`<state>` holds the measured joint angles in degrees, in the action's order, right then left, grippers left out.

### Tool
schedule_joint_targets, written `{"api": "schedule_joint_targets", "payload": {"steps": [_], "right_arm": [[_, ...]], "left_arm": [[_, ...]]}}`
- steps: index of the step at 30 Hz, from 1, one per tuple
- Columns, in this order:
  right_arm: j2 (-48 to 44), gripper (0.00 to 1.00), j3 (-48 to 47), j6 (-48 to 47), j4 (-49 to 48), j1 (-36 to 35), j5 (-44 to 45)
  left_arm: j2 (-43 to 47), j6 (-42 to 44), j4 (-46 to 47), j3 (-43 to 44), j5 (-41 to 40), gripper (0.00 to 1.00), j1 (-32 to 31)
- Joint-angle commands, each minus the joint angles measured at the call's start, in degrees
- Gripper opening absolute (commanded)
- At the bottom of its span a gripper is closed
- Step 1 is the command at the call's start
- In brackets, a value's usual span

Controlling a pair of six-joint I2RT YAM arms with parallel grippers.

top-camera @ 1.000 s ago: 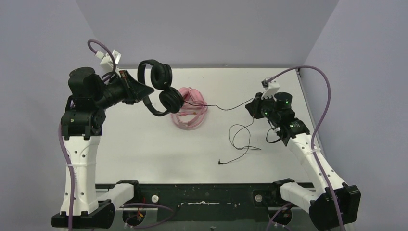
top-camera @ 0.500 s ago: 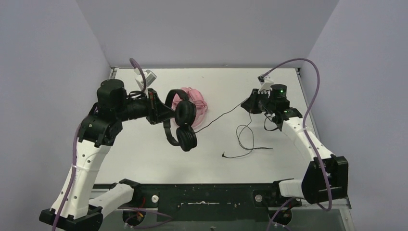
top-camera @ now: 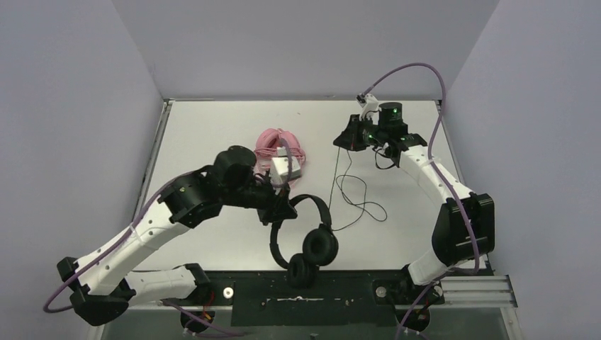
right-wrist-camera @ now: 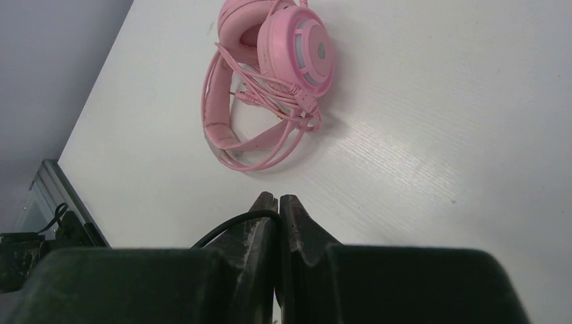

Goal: Wrap the headphones
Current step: Wrap the headphones cable around the headphones.

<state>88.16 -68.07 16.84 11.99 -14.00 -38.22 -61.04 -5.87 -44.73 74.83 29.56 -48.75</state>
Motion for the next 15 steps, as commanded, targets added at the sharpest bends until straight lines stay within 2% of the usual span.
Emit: {"api": "schedule_joint_targets", "payload": {"steps": [1, 6, 12, 15], "right_arm": [[2.19, 0.00, -8.69, -2.90, 4.49, 1.12, -1.92], [2.08, 0.00, -16.47, -3.13, 10.02, 4.14, -2.79], [0.31, 0.00, -23.96, -2.62, 16.22, 4.87, -5.08], [-1.60, 0.00, -25.33, -1.32, 17.33, 4.78, -5.66]], "left_arm": [[-4.05, 5.58, -3.69, 0.97, -16.37, 0.00, -8.41], [-10.99, 6.35, -5.41, -1.15, -31.49, 0.00, -12.71], [-16.46, -2.57, -5.06, -3.44, -46.70, 0.00, -12.40], [-18.03, -6.88, -5.17, -4.08, -51.58, 0.00, -11.40]]}}
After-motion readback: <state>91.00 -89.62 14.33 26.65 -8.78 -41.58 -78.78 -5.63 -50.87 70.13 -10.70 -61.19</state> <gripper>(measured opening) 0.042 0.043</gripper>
